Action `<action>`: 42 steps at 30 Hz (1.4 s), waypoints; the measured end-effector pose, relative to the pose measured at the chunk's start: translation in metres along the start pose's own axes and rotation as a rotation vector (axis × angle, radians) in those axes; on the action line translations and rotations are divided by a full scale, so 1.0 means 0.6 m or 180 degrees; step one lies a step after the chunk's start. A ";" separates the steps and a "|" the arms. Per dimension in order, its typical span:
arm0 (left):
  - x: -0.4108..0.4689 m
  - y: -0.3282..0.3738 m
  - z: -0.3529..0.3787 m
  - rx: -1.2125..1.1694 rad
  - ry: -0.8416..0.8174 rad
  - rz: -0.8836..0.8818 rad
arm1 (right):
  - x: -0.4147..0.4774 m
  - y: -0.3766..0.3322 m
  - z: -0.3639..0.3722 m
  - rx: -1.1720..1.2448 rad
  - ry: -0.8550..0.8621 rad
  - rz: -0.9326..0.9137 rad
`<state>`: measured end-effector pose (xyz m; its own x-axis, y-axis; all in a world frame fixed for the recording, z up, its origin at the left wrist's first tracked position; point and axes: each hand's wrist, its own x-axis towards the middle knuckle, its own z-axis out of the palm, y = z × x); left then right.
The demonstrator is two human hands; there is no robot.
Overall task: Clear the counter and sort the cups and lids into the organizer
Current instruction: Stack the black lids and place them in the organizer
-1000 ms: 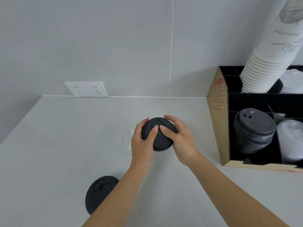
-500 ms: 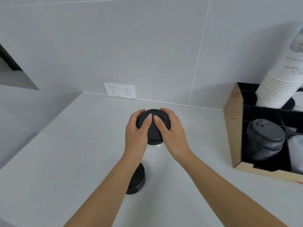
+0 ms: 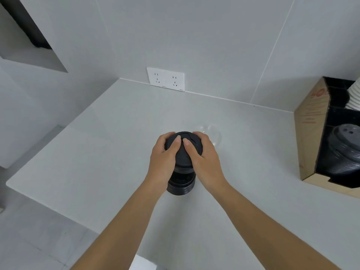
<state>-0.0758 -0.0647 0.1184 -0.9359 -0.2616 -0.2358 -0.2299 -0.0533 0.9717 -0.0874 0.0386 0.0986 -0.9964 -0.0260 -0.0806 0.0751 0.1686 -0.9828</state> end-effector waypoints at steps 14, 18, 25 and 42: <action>0.024 0.020 -0.027 -0.0050 -0.0546 0.0155 | 0.028 -0.032 -0.019 0.1631 0.0099 0.0676; 0.018 -0.006 -0.026 0.0024 -0.0464 0.0048 | 0.022 -0.007 -0.009 0.1431 0.0122 0.0763; -0.003 -0.078 -0.025 0.0010 -0.0113 -0.0205 | 0.004 0.047 0.012 0.1164 0.0101 0.0905; 0.006 -0.129 -0.024 -0.0480 0.0059 -0.0101 | 0.005 0.087 0.052 0.1187 0.0240 0.0786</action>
<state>-0.0575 -0.0756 0.0424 -0.9233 -0.2753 -0.2677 -0.2155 -0.2056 0.9546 -0.0851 0.0163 0.0420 -0.9458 0.0448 -0.3215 0.3062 -0.2060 -0.9294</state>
